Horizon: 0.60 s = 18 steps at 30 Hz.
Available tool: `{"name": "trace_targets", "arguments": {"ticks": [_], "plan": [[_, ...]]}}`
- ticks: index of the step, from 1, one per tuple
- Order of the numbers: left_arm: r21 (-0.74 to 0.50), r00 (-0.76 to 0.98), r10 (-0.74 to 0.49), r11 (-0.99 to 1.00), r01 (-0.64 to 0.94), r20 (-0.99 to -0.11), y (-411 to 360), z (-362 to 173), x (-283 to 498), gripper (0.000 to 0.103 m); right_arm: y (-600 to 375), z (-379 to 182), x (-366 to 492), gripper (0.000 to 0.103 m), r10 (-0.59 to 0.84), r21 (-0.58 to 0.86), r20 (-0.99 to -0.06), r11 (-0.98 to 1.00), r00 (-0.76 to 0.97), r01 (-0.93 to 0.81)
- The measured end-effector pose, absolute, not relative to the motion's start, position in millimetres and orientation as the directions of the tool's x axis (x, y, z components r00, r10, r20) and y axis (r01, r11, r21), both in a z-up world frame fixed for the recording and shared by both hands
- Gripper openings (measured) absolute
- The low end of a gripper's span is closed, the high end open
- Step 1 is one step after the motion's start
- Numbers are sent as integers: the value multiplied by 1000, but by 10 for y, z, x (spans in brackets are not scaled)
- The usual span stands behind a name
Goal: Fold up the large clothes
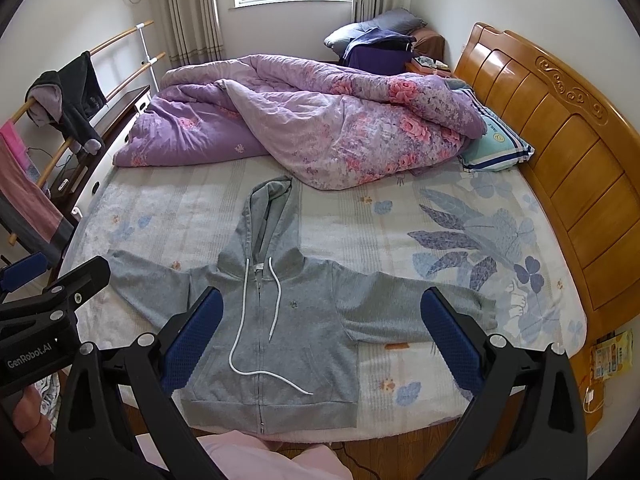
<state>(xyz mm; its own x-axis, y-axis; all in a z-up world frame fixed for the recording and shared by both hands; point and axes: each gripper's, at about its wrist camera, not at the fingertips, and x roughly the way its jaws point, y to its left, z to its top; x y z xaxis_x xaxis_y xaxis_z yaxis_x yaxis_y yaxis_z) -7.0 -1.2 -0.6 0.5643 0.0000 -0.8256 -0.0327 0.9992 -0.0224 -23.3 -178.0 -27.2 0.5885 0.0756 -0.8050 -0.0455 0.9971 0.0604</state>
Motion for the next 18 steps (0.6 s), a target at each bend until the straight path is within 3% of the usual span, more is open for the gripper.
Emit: {"name": "trace_targets", "arguments": {"ticks": [18], "plan": [[-24, 559, -3, 999, -29, -829, -64, -90, -126, 98, -1787, -350, -278, 96, 86, 72, -819, 996, 568, -48]]}}
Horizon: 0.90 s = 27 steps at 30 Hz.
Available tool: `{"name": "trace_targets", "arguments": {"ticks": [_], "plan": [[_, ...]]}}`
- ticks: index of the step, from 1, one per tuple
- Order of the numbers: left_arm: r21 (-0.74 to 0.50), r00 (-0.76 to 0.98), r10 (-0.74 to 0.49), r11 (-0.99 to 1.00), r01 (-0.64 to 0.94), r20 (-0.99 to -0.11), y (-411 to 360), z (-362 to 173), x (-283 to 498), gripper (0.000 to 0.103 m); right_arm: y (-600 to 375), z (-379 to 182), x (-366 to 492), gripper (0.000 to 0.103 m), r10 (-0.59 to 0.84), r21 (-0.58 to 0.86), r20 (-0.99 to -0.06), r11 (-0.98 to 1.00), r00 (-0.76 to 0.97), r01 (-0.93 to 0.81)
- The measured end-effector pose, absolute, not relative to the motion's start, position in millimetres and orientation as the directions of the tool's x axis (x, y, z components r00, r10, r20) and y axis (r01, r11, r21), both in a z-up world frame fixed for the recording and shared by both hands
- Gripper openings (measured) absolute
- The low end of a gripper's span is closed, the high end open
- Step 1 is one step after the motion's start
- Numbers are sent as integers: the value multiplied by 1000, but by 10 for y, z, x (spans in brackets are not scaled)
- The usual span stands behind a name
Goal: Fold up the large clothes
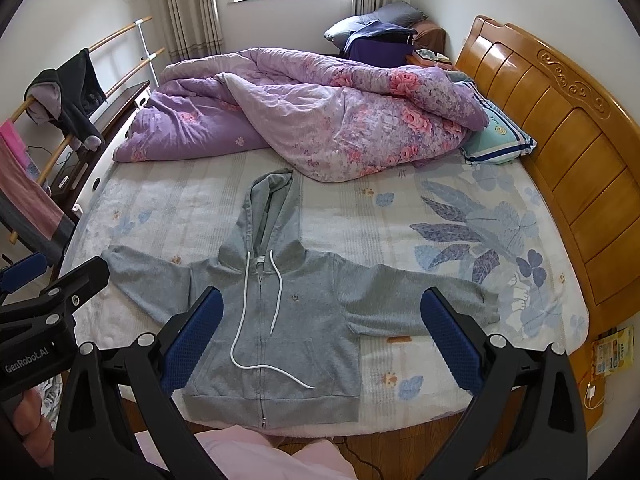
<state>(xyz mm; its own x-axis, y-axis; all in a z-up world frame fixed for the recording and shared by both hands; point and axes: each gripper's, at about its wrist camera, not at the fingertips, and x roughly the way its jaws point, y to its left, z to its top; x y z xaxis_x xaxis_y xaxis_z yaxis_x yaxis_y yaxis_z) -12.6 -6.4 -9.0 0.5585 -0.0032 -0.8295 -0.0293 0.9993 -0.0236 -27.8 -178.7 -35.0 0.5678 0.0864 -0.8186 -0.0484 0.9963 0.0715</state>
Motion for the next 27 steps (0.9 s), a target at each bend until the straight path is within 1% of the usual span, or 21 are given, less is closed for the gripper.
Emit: {"name": "trace_targets", "arguments": {"ticks": [27], "plan": [[-30, 552, -13, 999, -22, -834, -114, -164, -174, 98, -1746, -369, -291, 96, 89, 71, -827, 996, 555, -54]]}}
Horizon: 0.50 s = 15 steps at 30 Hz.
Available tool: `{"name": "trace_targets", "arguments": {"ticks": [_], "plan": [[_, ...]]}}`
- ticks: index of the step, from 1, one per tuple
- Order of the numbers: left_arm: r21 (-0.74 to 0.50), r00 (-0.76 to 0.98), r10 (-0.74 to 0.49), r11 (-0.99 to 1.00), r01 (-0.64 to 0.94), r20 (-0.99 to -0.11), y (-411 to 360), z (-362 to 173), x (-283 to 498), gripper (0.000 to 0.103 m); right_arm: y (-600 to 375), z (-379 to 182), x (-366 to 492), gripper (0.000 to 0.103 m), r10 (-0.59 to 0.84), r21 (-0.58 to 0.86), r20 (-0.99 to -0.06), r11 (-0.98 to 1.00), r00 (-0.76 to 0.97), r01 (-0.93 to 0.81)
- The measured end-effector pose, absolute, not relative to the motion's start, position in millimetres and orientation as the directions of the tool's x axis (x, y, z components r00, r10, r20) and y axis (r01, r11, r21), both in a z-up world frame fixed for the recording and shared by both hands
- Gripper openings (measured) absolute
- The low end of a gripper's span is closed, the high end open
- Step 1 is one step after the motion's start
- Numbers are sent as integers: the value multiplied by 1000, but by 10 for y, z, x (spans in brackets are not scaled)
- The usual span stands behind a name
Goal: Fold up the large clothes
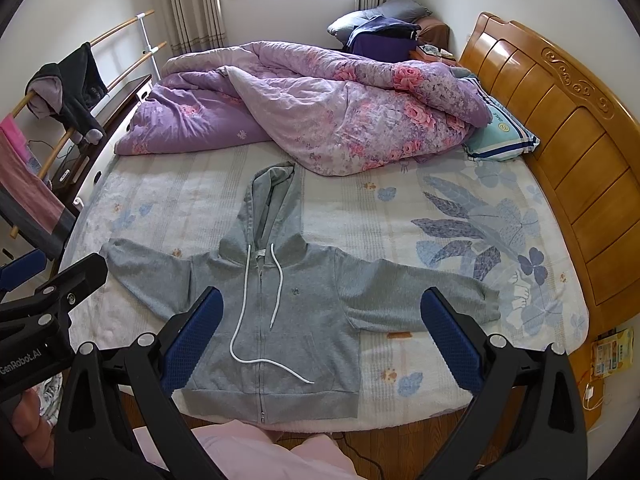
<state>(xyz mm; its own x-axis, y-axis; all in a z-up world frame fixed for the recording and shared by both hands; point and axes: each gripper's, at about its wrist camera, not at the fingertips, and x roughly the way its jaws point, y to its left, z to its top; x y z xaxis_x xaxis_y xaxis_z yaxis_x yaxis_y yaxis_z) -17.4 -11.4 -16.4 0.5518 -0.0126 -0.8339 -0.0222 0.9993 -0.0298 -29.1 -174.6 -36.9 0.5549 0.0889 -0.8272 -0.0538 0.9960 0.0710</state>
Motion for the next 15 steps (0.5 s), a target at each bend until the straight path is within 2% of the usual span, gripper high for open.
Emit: {"name": "trace_targets", "arguments": {"ticks": [15], "plan": [[-65, 492, -5, 992, -105, -871, -68, -273, -384, 98, -1654, -468, -271, 96, 184, 120, -862, 979, 472, -163]]}}
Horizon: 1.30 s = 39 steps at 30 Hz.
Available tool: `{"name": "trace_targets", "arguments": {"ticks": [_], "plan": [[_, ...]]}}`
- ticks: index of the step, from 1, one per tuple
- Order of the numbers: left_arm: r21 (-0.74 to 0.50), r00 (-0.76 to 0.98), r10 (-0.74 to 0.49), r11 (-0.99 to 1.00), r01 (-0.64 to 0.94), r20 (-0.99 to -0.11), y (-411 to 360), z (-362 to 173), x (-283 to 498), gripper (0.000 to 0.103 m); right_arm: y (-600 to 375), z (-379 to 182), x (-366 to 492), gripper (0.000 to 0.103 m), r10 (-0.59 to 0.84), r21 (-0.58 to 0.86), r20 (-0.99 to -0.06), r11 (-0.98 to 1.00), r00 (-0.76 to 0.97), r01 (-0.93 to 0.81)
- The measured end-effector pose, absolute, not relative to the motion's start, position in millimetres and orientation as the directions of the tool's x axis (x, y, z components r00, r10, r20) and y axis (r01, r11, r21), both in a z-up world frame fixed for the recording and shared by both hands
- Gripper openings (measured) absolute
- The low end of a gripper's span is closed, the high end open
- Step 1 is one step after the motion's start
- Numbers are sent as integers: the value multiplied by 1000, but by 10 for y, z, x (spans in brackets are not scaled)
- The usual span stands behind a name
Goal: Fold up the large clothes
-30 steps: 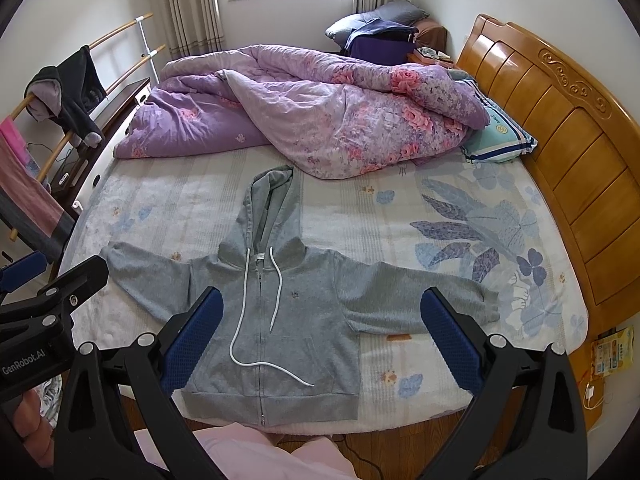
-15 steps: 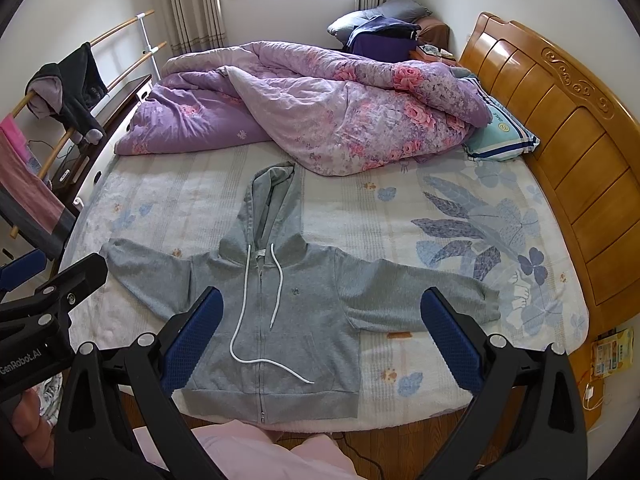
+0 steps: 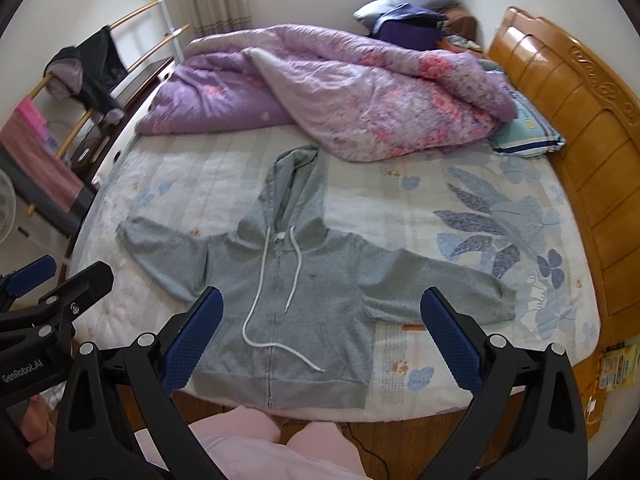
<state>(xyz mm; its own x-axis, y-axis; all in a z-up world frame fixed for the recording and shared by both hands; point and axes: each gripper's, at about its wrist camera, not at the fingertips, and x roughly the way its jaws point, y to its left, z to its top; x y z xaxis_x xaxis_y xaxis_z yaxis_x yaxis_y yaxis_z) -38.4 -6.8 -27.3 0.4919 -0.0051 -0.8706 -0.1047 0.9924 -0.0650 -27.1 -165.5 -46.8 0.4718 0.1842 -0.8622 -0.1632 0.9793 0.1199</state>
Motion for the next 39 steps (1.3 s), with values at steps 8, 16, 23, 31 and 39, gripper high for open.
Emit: {"name": "trace_targets", "arguments": {"ticks": [8, 16, 23, 31, 39], "plan": [[-74, 398, 43, 959, -275, -917, 164, -476, -670, 98, -1411, -694, -233, 96, 287, 175, -899, 928, 331, -329], [-101, 328, 51, 897, -430, -943, 672, -685, -917, 98, -896, -836, -195, 96, 318, 183, -922, 862, 222, -472], [-155, 299, -2, 860, -487, -954, 1335, -911, -837, 98, -411, -959, -66, 93, 291, 165, -933, 867, 210, -470], [-185, 252, -67, 855, -484, -966, 2336, -1312, -411, 98, 337, -1401, 311, 60, 225, 152, -963, 909, 151, -387], [-183, 193, -105, 875, -448, -976, 3289, -2048, 355, 98, 1027, -1973, 901, 38, 182, 126, -977, 917, 114, -380]]}}
